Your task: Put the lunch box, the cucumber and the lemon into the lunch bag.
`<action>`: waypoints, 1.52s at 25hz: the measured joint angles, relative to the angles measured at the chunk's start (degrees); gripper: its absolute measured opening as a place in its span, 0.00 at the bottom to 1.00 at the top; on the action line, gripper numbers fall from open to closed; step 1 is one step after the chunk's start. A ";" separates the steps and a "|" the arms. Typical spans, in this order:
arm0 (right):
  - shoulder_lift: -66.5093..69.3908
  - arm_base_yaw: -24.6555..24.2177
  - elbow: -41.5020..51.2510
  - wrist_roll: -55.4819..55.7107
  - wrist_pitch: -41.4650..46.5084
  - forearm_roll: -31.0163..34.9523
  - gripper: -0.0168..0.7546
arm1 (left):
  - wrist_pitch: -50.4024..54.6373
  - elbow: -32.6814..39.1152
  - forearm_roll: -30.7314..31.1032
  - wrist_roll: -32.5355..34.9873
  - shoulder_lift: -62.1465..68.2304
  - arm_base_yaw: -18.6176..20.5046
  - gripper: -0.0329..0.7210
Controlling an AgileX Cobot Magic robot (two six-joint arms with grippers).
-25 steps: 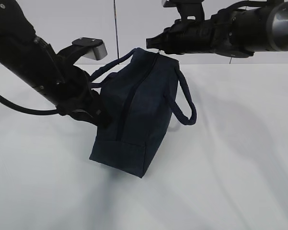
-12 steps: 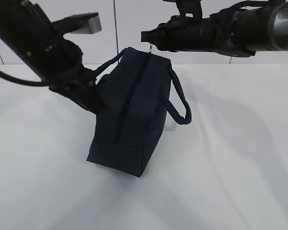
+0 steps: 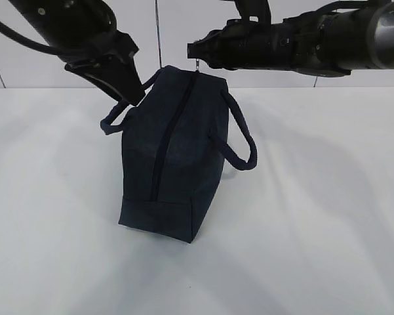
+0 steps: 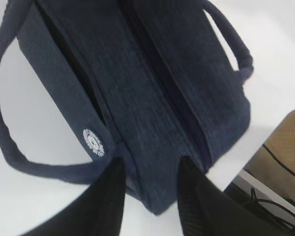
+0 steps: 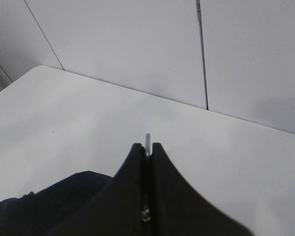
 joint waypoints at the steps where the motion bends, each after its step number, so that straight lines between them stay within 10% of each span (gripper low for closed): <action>1: 0.00 0.00 0.00 0.00 -0.13 -0.58 0.02 | 0.00 -0.70 0.11 -0.25 0.95 0.00 0.39; 24: 0.00 -0.09 -0.09 0.00 -2.06 -2.66 0.02 | -0.23 -13.80 0.87 -3.15 17.01 0.49 0.38; 31: 0.39 -0.09 -0.23 0.00 -2.06 -2.79 0.02 | 0.35 -13.94 0.84 -2.67 17.23 0.49 0.06; 38: 3.12 -0.22 -0.34 0.00 -1.26 -2.79 0.02 | 2.68 -13.98 1.06 1.06 17.07 0.49 0.03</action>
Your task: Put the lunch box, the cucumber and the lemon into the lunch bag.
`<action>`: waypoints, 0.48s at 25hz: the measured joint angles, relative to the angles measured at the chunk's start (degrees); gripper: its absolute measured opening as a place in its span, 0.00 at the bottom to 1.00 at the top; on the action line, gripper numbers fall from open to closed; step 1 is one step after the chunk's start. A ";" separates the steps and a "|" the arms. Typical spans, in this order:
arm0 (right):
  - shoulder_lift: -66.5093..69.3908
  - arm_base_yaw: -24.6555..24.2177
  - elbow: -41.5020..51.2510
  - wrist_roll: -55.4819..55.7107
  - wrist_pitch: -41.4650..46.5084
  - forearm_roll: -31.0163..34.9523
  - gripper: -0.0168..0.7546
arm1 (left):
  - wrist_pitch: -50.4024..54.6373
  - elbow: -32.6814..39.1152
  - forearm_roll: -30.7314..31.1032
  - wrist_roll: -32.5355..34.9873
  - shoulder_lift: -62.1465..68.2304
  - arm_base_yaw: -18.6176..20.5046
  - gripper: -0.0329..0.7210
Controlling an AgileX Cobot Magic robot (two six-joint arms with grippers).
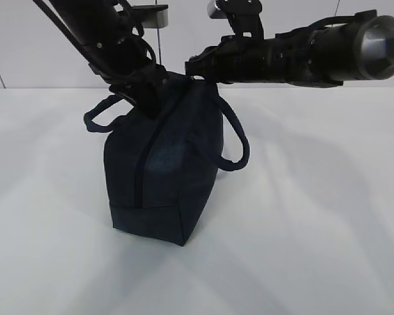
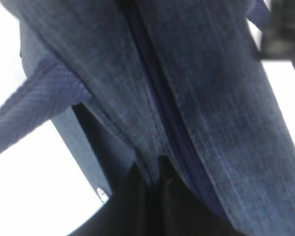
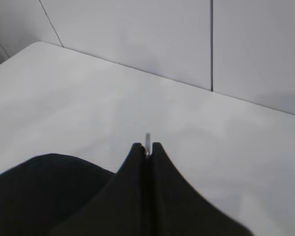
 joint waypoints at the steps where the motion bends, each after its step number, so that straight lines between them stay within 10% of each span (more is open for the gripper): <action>1: 0.23 -0.12 0.00 0.00 0.63 0.11 0.02 | 0.11 0.00 0.15 0.55 -0.38 0.00 0.03; 12: 0.45 -1.04 -1.51 5.33 1.19 0.32 0.02 | 0.29 0.39 1.09 2.62 -3.74 0.09 0.03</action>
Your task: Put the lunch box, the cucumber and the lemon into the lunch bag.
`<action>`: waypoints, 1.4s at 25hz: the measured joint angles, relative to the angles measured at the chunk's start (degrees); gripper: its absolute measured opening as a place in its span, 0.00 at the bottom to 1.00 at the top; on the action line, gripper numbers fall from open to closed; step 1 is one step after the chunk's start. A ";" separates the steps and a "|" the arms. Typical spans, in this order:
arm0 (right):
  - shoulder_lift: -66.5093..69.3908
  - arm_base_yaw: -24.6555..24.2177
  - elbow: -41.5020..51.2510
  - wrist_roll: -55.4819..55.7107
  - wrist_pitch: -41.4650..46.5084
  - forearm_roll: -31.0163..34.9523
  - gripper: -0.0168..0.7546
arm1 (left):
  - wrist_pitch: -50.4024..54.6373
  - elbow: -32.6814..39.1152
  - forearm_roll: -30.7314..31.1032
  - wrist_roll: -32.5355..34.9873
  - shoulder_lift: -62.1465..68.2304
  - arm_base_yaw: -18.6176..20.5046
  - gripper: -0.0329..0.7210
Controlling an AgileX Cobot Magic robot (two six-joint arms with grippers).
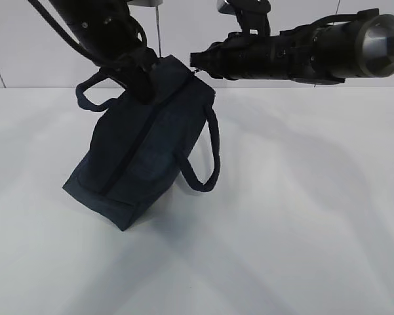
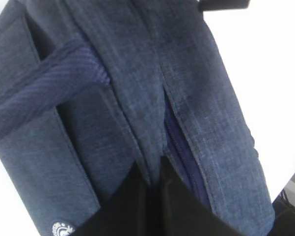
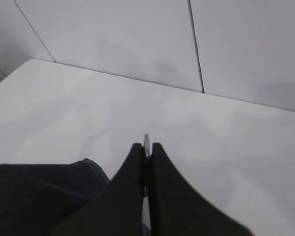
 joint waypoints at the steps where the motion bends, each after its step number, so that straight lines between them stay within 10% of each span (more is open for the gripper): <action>1: 0.14 0.00 -0.09 0.14 0.05 0.00 0.02 | -0.13 0.25 0.00 0.00 0.00 0.00 0.03; 9: 0.61 -0.14 -0.24 4.51 0.28 -0.94 0.02 | -0.35 0.90 -5.64 0.62 -0.06 0.00 0.03; 16: -1.67 -0.41 -0.27 18.31 0.28 -15.14 0.02 | 0.00 1.02 -12.08 0.71 -0.14 0.00 0.03; 35: 3.24 -0.58 -2.46 26.94 0.76 -28.59 0.02 | -0.54 3.59 -12.48 -0.46 -0.19 0.42 0.03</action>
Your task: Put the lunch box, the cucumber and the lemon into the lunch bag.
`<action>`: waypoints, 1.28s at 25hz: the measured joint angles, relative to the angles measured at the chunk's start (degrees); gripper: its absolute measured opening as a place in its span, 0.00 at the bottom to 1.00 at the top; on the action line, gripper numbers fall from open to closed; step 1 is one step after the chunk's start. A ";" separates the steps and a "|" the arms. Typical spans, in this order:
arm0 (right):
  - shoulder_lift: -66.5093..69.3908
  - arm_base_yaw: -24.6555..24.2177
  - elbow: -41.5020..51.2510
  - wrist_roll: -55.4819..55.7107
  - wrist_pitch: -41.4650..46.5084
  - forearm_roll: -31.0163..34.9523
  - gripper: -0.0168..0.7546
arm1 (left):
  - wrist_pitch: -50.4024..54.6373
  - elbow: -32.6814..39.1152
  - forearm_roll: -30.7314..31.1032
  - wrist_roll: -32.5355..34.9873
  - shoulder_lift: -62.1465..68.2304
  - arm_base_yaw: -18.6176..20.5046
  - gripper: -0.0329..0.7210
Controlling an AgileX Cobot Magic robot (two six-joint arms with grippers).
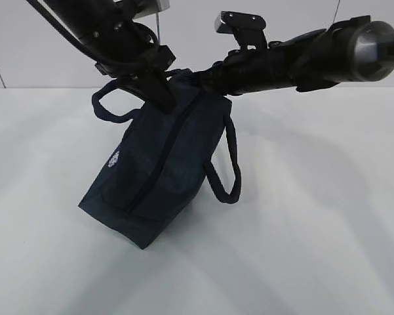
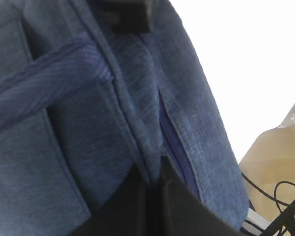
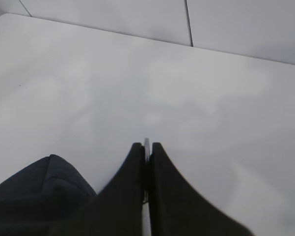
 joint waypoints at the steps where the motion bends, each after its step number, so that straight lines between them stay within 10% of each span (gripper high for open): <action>1: 0.72 0.00 -0.48 0.62 0.00 -0.16 0.02 | 0.00 0.00 0.00 0.00 0.00 0.00 0.03; 32: 7.06 -0.09 -4.62 15.11 0.00 -3.33 0.02 | 0.51 0.00 0.87 0.33 0.00 -0.29 0.03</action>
